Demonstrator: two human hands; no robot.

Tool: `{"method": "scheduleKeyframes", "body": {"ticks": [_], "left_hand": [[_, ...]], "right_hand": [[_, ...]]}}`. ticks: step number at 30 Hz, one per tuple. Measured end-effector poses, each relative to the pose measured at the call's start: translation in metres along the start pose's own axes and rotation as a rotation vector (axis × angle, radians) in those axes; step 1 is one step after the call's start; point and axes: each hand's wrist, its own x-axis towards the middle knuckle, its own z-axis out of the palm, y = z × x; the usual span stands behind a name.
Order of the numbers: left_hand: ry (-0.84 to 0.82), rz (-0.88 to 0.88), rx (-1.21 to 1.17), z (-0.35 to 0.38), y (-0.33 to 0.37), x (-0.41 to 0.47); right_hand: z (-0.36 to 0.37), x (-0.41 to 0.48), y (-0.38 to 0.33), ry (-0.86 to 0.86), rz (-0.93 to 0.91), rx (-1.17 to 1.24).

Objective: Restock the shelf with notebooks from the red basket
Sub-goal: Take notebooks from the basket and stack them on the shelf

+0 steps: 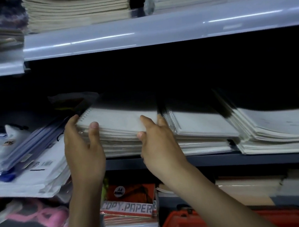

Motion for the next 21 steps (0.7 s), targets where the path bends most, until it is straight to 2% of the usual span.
{"method": "scheduleKeyframes", "body": {"ticks": [2,5,7,9,11,14,16,19,21], "left_hand": [[0.046,-0.018,0.015,0.002,0.003,-0.004],[0.259,-0.021,0.034,0.010,0.017,-0.017],[0.359,0.080,0.042,0.019,0.032,-0.030],[0.317,0.193,-0.013,0.034,0.044,-0.052],[0.165,0.244,-0.146,0.053,0.055,-0.079],[-0.106,0.155,-0.235,0.082,0.053,-0.133],[-0.306,0.069,-0.169,0.098,0.042,-0.176],[-0.618,-0.098,0.046,0.119,0.003,-0.245],[-0.951,-0.283,0.260,0.132,-0.031,-0.283]], "right_hand": [[-0.005,-0.006,0.000,0.026,-0.038,0.010],[-0.012,-0.024,0.007,0.123,-0.135,0.015],[-0.019,-0.037,0.020,0.185,-0.192,0.040],[-0.027,-0.049,0.040,0.213,-0.199,0.063],[-0.036,-0.061,0.066,0.244,-0.171,0.070],[-0.044,-0.087,0.113,0.268,-0.124,0.044],[-0.045,-0.109,0.146,0.213,-0.039,0.017],[-0.034,-0.148,0.210,0.043,0.158,-0.017],[-0.024,-0.170,0.261,-0.119,0.323,-0.030]]}}
